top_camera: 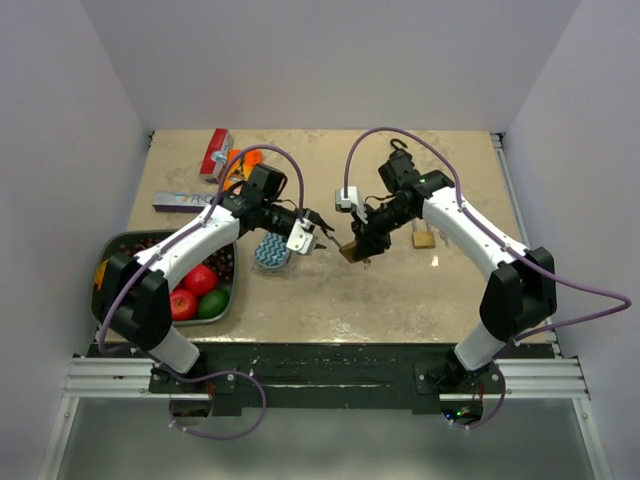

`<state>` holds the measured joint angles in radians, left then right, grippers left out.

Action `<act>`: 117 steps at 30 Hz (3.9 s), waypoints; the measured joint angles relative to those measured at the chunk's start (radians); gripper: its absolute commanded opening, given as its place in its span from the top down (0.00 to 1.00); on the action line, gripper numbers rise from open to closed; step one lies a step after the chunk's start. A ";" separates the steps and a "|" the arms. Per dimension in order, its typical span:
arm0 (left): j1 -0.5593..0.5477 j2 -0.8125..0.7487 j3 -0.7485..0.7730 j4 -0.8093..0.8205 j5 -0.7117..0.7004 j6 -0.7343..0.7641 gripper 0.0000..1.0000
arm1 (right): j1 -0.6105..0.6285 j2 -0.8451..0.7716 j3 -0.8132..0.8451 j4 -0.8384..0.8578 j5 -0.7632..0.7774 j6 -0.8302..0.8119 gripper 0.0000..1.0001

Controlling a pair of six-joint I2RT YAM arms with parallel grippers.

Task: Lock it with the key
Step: Lock the lock.

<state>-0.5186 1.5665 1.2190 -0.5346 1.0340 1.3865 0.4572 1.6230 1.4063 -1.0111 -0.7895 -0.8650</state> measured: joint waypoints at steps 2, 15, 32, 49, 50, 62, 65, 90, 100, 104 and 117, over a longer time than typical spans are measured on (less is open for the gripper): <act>0.000 0.007 0.000 0.002 -0.006 0.005 0.54 | 0.001 0.000 0.003 -0.008 -0.005 -0.009 1.00; -0.001 0.024 -0.005 -0.031 -0.017 0.020 1.00 | 0.014 0.000 0.031 -0.064 -0.008 -0.093 0.94; 0.086 0.019 -0.088 0.294 0.024 -0.553 1.00 | -0.179 -0.026 0.054 0.183 -0.097 0.180 0.01; 0.110 -0.029 -0.105 0.772 0.072 -1.185 1.00 | -0.227 -0.318 -0.192 0.502 -0.125 0.224 0.01; 0.110 -0.032 -0.105 0.785 0.079 -1.198 1.00 | -0.227 -0.315 -0.192 0.493 -0.130 0.201 0.01; 0.072 -0.035 -0.105 0.860 0.097 -1.326 1.00 | -0.179 -0.266 -0.192 0.497 -0.179 0.147 0.17; 0.070 -0.039 -0.105 0.874 0.097 -1.348 1.00 | -0.161 -0.266 -0.192 0.504 -0.182 0.147 0.32; 0.062 -0.052 -0.124 0.914 0.099 -1.403 1.00 | -0.115 -0.244 -0.189 0.527 -0.166 0.200 1.00; 0.062 -0.054 -0.151 0.920 0.105 -1.402 1.00 | -0.083 -0.236 -0.189 0.509 -0.129 0.211 1.00; 0.066 -0.055 -0.167 0.946 0.108 -1.401 1.00 | -0.066 -0.235 -0.190 0.521 -0.116 0.256 1.00; 0.086 -0.058 -0.249 1.140 0.111 -1.517 1.00 | -0.035 -0.220 -0.228 0.690 -0.109 0.444 1.00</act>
<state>-0.4324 1.5082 0.9703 0.6052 1.1446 -0.1307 0.4225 1.4025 1.1782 -0.3210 -0.8986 -0.4210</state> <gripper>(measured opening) 0.128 0.256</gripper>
